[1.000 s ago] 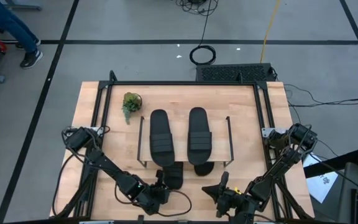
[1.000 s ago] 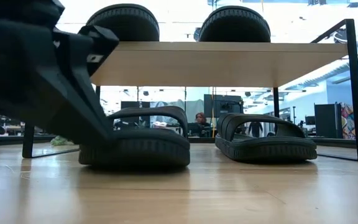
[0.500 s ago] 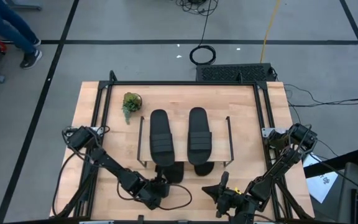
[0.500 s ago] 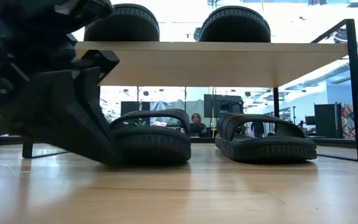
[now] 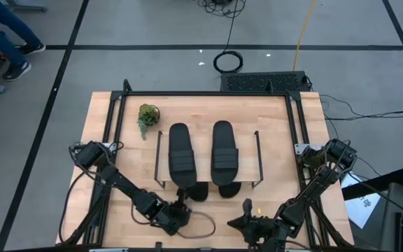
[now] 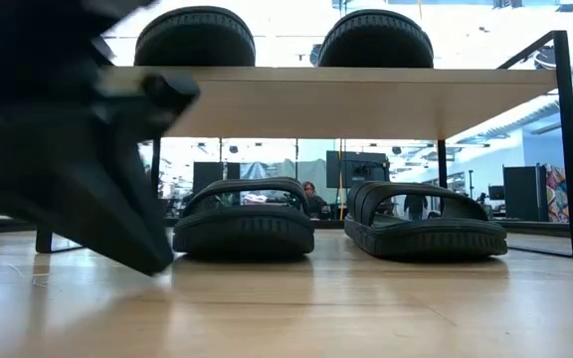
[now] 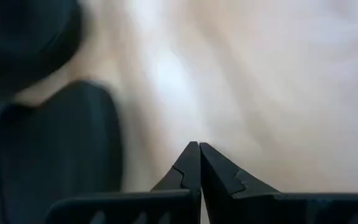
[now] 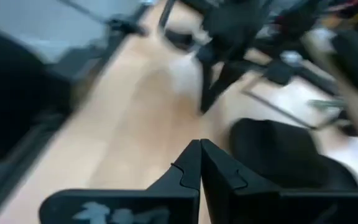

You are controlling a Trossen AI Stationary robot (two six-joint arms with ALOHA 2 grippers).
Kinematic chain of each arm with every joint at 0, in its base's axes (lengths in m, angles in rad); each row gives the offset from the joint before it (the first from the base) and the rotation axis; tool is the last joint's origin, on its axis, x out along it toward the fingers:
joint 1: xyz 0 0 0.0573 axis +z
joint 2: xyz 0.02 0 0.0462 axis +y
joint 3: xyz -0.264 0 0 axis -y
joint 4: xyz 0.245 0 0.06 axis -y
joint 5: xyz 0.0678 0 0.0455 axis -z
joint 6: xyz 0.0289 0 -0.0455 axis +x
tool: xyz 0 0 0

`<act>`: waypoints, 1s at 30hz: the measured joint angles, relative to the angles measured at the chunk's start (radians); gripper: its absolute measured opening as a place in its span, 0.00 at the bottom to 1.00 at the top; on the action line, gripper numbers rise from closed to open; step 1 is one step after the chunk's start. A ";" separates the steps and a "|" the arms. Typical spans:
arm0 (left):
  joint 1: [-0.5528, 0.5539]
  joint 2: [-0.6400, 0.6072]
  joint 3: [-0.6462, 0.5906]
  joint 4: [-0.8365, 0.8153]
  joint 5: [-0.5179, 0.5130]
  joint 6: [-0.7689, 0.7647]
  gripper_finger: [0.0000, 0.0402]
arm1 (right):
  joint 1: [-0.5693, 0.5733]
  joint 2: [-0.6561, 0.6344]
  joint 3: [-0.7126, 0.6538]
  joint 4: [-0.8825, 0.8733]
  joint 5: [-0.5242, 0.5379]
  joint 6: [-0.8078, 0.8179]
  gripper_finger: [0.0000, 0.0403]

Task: Pick and place slides into the shelf
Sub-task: Return to Home Position

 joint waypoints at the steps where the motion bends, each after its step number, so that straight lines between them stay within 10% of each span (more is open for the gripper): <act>1: -0.014 -0.007 0.003 -0.001 0.012 0.028 0.00 | -0.002 0.000 0.000 0.000 -0.038 -0.002 0.00; 16: -0.030 -0.397 0.064 -0.007 -0.054 0.583 0.00 | -0.231 -0.383 0.000 0.007 -0.454 -0.202 0.00; 21: 0.027 -0.558 0.064 -0.061 -0.148 0.568 0.00 | -0.367 -0.561 0.000 -0.050 -0.573 -0.185 0.00; 30: -0.101 -0.825 -0.008 -0.205 -0.394 0.351 0.00 | -0.308 -0.900 -0.124 -0.163 -0.454 -0.159 0.00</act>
